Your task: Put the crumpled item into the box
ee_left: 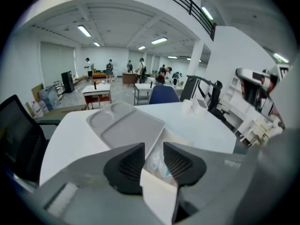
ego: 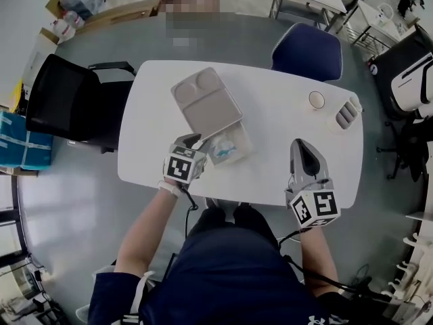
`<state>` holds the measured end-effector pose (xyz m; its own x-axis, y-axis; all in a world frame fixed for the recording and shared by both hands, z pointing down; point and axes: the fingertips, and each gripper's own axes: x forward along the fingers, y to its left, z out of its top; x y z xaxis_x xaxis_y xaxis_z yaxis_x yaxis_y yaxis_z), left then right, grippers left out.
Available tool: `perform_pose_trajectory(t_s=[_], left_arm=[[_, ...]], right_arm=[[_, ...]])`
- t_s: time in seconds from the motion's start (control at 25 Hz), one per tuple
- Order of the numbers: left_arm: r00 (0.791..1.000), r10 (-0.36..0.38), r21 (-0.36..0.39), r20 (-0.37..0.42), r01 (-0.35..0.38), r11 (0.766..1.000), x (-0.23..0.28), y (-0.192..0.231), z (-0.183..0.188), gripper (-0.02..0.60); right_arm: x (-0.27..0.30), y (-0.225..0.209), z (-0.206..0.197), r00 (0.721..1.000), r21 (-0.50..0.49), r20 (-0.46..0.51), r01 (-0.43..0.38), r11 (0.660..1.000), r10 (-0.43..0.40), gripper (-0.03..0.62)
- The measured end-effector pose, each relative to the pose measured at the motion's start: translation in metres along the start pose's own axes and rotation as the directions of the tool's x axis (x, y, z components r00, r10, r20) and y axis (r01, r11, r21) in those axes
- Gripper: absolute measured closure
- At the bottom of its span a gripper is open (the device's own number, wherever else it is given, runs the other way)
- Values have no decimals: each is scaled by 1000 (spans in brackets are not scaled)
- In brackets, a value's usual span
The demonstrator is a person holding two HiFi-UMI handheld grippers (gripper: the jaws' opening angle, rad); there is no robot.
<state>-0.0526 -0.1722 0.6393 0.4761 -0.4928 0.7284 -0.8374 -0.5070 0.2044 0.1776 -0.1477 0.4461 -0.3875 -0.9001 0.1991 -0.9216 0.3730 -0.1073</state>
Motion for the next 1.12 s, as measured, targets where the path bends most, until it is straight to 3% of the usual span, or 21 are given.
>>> perform_pose_trajectory(t_s=[0.2,0.32,0.48,0.8,1.12], left_arm=[[982,39,-128,184,-15,992,-66,26,45,448],[952,99,-142,291,-59,988,-106,35,69,450],[888,159,-119,431,-119,986,-155,36,101,468],[776,156,-66,611,-147,987,-235,9,149,480],[617,145,-14,773,-212,977,-300,-15,188,497]], right_arm=[[16,14,19,998,-14,32,-49,999,49,591],[25,23,30,996,-32,50,-77,996,79,591],[34,34,48,990,-56,85,-108,993,112,591],[35,59,87,971,-94,175,-148,984,163,591],[26,70,138,932,-155,315,-137,978,180,591]])
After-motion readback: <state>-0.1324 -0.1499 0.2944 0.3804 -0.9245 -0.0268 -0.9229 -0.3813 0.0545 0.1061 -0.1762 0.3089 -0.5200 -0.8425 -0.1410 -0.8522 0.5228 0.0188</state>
